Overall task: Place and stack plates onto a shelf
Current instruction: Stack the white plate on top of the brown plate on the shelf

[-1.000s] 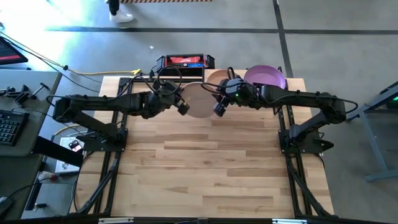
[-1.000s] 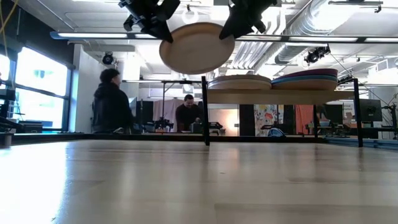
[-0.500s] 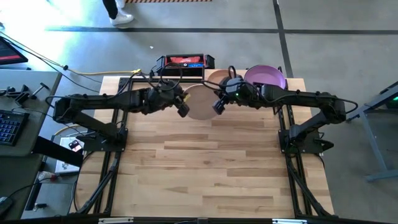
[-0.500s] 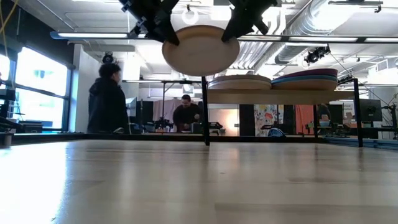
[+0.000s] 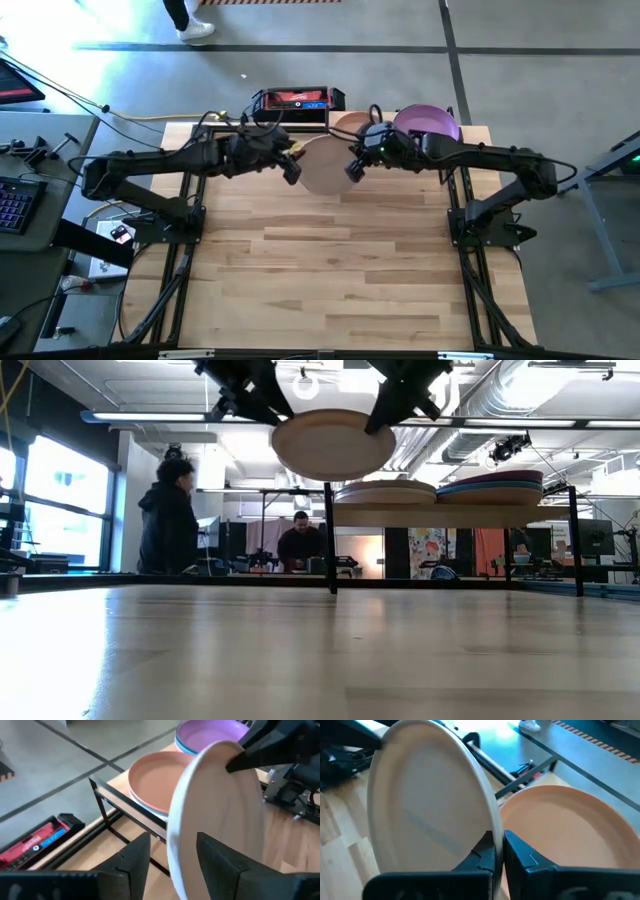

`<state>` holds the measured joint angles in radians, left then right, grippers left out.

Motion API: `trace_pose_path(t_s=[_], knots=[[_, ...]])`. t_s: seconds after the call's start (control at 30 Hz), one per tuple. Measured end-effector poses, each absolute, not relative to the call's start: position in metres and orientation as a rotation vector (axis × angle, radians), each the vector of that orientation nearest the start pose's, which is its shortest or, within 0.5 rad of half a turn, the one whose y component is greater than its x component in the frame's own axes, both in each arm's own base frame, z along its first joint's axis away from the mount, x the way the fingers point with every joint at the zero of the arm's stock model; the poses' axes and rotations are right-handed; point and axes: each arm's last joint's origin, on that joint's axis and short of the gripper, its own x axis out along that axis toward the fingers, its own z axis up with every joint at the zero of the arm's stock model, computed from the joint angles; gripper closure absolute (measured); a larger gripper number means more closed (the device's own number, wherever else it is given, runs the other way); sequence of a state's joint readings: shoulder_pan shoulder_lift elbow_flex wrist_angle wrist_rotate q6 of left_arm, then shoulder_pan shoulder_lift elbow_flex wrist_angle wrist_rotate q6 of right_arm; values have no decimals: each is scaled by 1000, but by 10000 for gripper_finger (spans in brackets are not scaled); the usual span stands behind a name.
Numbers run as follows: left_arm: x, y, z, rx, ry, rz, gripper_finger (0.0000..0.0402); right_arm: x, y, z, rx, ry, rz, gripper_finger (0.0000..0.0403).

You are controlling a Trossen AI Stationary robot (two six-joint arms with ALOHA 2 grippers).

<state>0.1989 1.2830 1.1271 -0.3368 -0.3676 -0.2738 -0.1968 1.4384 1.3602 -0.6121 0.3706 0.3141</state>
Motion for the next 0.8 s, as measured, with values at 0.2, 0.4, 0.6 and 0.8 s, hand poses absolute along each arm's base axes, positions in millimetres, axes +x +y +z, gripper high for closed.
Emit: trace_pose_path(t_s=[0.2, 0.4, 0.6, 0.8], knots=[[256, 65, 350, -194, 356, 651, 252, 284, -83, 357, 253, 563, -702, 402], [246, 62, 359, -198, 314, 648, 250, 258, -113, 371, 347, 488, -796, 403], [245, 62, 358, -197, 335, 644, 252, 234, -153, 370, 639, 451, -771, 403], [242, 61, 352, -190, 405, 648, 252, 210, -174, 359, 884, 516, -792, 403]])
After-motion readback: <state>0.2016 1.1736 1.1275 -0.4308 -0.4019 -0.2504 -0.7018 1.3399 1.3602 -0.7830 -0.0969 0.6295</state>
